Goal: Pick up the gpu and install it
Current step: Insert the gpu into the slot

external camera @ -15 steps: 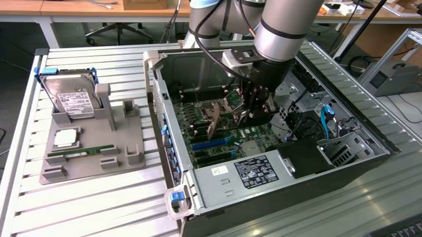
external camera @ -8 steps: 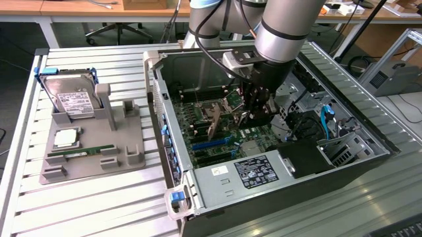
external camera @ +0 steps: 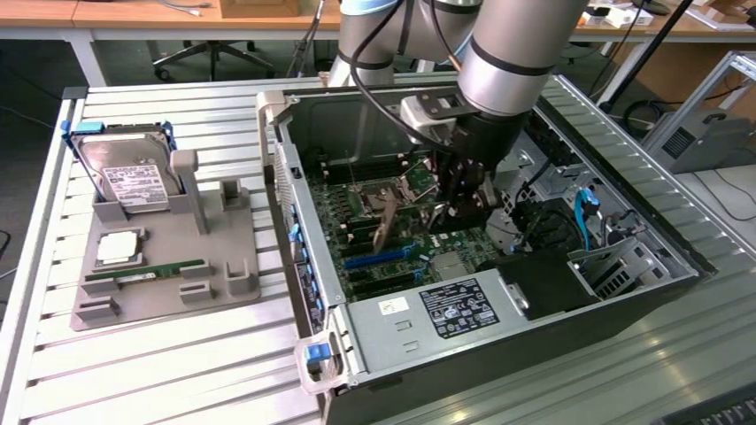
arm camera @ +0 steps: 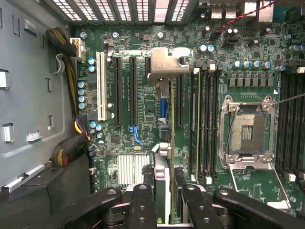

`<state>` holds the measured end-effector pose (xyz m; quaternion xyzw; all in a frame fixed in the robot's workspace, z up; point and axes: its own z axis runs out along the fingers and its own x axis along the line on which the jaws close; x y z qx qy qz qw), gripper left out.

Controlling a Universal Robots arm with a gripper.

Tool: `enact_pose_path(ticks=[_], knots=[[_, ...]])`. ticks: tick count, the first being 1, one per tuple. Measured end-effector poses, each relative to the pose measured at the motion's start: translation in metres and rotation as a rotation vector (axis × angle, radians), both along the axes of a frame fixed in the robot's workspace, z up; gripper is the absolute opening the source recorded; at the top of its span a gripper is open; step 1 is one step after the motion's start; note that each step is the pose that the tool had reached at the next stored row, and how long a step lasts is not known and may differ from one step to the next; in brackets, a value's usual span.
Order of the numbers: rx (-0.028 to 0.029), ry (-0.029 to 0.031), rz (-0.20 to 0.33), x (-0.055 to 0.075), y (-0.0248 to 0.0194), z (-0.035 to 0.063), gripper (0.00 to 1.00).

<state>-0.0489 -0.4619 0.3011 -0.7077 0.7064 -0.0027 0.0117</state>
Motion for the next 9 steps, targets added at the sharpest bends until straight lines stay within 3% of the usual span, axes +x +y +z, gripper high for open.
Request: enact_pose_path(ticks=[9], knots=[[0.0000, 0.0000, 0.000, 0.0000, -0.0052, -0.0005, 0.27]])
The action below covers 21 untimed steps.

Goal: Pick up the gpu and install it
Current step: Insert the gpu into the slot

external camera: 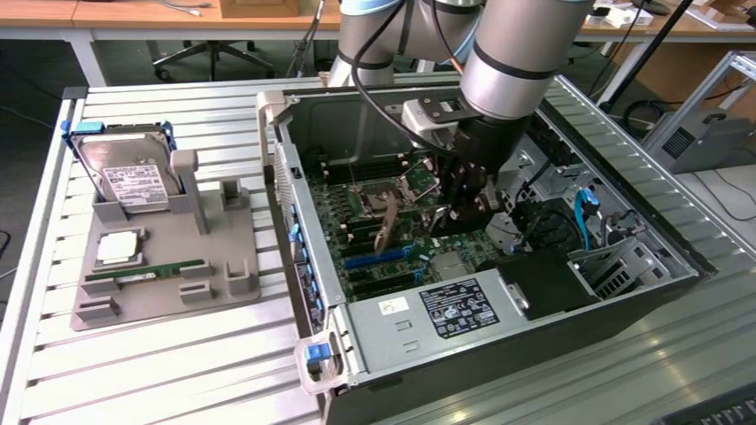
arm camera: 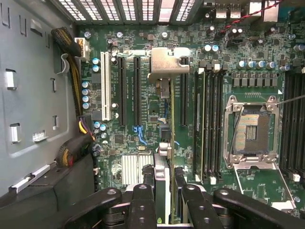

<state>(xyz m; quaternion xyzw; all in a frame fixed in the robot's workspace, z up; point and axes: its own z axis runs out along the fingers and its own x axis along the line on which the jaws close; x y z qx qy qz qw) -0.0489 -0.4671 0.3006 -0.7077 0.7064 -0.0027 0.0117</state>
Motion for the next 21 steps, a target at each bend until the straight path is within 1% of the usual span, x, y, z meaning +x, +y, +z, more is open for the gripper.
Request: enact_pose_path(ticks=[6, 21], knots=[[-0.0001, 0.0000, 0.000, 0.0000, -0.0016, -0.0004, 0.27], [-0.0002, 0.0000, 0.000, -0.0061, -0.0018, -0.0006, 0.27]])
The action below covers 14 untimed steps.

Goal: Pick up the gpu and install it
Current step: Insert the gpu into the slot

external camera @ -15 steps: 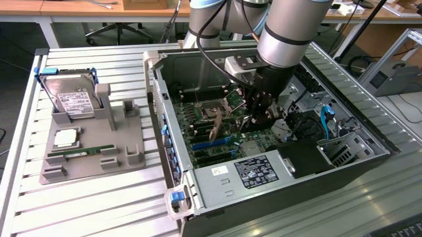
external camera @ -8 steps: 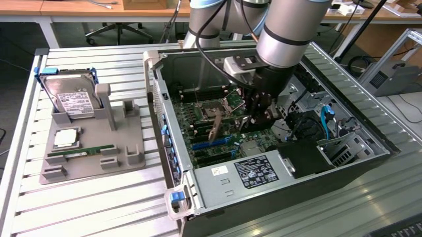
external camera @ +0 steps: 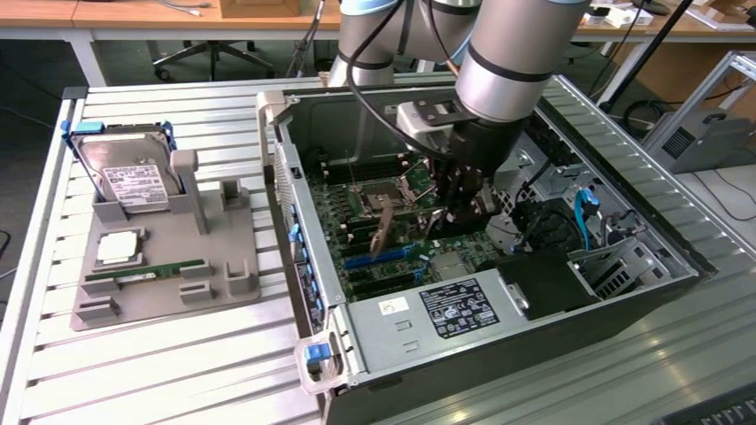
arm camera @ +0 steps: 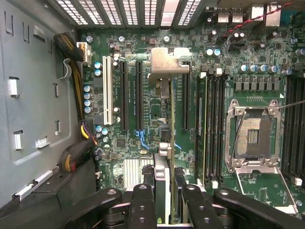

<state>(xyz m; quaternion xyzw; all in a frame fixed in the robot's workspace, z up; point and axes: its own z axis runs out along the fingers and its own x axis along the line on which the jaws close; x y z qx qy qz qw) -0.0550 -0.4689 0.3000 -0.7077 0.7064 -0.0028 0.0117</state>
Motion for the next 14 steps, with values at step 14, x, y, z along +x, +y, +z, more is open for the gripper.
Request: enact_pose_path(ticks=[14], knots=[[0.0000, 0.0000, 0.000, -0.0027, 0.0002, 0.0000, 0.27]])
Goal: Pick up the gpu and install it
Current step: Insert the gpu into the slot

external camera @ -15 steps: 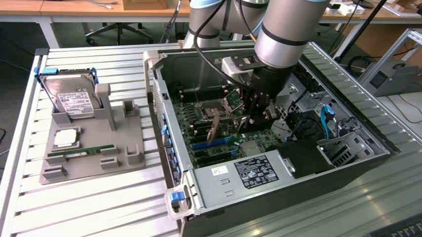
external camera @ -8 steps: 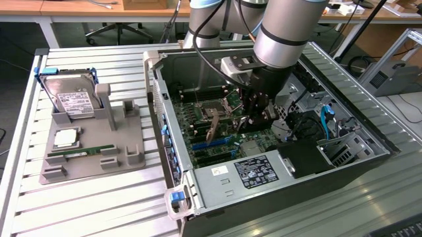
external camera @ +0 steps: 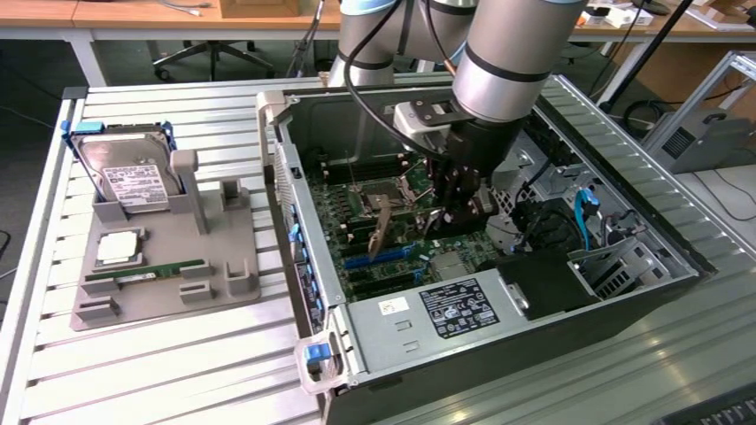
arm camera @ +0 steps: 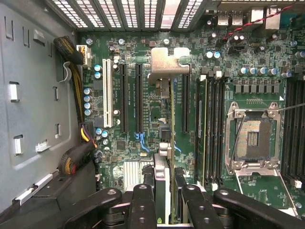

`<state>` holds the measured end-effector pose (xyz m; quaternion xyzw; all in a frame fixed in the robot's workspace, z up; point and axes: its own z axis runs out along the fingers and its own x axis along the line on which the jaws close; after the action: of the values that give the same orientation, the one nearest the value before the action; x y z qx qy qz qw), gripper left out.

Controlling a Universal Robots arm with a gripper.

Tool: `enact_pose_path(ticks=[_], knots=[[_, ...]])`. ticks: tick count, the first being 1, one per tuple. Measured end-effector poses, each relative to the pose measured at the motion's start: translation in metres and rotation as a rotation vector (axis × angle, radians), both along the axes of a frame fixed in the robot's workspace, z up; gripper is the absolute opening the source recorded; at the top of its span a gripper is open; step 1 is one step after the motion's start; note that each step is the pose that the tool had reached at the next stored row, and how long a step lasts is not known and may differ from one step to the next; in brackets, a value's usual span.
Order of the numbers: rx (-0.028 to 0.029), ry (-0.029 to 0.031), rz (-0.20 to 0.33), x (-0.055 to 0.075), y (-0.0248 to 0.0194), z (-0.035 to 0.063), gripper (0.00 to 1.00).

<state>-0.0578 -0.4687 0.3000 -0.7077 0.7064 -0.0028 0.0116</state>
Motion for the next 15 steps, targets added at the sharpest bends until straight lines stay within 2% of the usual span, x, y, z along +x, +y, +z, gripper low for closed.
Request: enact_pose_path(ticks=[15], knots=[[0.0000, 0.0000, 0.000, -0.0033, 0.0000, 0.0000, 0.27]])
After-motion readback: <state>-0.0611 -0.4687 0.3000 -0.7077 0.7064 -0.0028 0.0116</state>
